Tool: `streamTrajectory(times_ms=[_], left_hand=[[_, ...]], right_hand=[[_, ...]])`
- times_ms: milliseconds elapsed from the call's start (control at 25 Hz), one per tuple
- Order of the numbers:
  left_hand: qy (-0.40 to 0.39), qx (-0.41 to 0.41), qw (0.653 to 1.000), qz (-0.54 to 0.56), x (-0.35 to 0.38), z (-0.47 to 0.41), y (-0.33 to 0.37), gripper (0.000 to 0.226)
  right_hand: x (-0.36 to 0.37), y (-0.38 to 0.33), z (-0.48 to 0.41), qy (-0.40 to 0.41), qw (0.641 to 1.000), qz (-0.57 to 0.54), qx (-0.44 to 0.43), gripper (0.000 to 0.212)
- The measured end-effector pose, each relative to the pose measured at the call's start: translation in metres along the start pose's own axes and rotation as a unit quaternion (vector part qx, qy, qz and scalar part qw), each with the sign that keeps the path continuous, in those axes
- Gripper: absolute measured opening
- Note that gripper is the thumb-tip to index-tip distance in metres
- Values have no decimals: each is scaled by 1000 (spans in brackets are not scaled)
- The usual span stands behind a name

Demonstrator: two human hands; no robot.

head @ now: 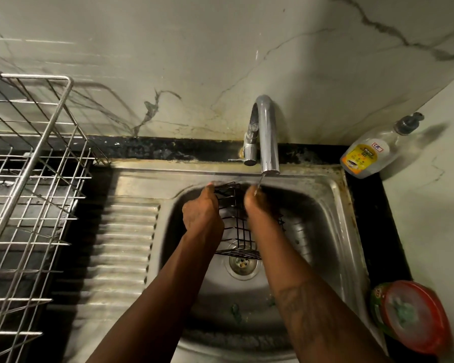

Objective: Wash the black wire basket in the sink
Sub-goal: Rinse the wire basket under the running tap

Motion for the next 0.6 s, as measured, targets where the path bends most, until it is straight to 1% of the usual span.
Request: streamTrajectory(times_ms=[80,120,200,240,280,360,400,440,480,520,560,600], left_hand=[[-23,17,1000,13,0,1,4,80],[-24,1,999,35,0,-2,5,79],[-16,-41,996,80,-2,-6,5,79],[-31,-46,994,94,0,-8,7,77],[-57,-43,992,105,3,-11,9,69],[-123,-29,984,123,10,-16,10,53],[-132,-27,983,127,11,-19,8,52],[-115,-37,985,123,11,-21,4,56],[-78,-47,989,119,7,-20,2,65],[-40,-54,990,125,4,-21,-1,74],[-21,-58,989,134,4,-28,-7,78],[-24,-61,988,140,7,-32,-11,77]], right_hand=[[-17,10,-9,-7,1000,-27,13,66],[-21,14,-19,-11,999,-46,18,64],[-19,9,-17,-11,1000,-12,11,59],[-15,-2,-3,-14,1000,18,-12,56],[-7,-9,9,-21,998,54,-31,58],[11,-18,36,-50,992,73,-87,72],[13,-22,46,-50,987,85,-127,76],[15,-20,50,-42,982,92,-159,77],[17,-16,49,-34,978,104,-175,79],[19,-12,43,-30,978,113,-173,80],[20,-9,38,-34,980,113,-162,81],[20,-8,33,-34,981,114,-152,83]])
Point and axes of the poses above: each hand's wrist, its own z-axis away from the middle knuckle, its own x-axis out of the palm, y = z × x, the point moved 5 cm from there along -z, towards the middle knuckle, and after that the axes turned 3 degrees about y, right-handed, at the moved point
